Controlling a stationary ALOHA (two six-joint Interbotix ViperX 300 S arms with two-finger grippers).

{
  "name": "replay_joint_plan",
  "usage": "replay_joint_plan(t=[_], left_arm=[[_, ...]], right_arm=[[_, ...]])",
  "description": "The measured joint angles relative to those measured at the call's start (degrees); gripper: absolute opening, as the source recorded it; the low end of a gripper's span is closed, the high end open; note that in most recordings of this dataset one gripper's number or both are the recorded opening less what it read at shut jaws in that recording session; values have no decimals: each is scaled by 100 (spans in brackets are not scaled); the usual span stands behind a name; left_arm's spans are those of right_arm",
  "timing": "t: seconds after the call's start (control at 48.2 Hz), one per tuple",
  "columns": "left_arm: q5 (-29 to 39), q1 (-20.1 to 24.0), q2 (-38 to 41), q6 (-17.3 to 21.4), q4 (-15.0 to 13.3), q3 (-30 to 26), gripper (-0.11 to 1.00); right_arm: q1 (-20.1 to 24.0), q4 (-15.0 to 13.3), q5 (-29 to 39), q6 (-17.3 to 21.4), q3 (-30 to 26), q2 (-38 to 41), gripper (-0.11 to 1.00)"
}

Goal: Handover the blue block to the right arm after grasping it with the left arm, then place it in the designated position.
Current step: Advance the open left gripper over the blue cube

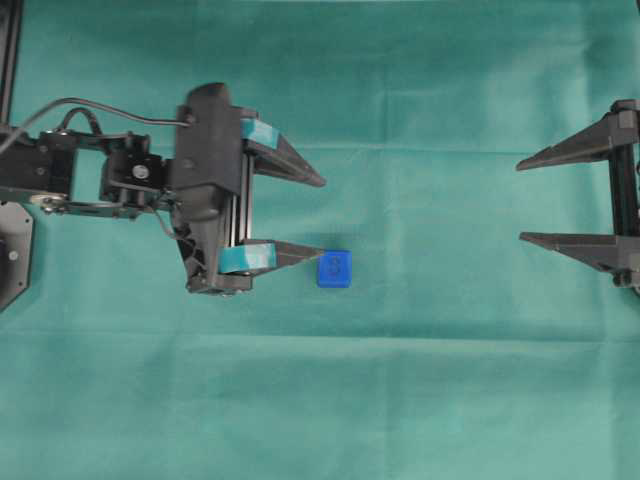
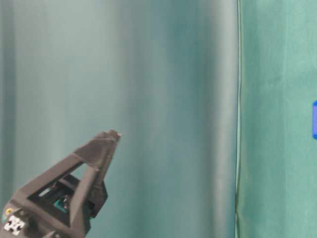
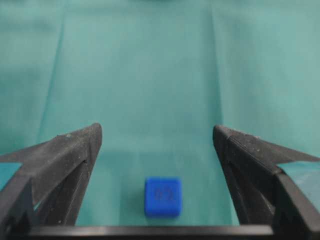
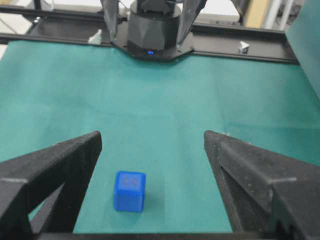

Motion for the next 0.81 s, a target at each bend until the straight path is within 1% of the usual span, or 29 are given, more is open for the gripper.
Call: replay_joint_plan(t=[0.187, 0.311, 0.394, 0.809], left_arm=[[1072, -9, 202, 0, 9, -439, 100], [1521, -26, 255, 0, 0, -677, 100], [1608, -35, 264, 0, 0, -729, 100], [1626, -44, 264, 0, 0, -738, 100]], right_arm=[[9, 0, 9, 18, 0, 18, 94], [0, 0, 9, 26, 0, 26, 94], [0, 0, 9, 18, 0, 35, 94], [9, 0, 9, 26, 0, 79, 94]])
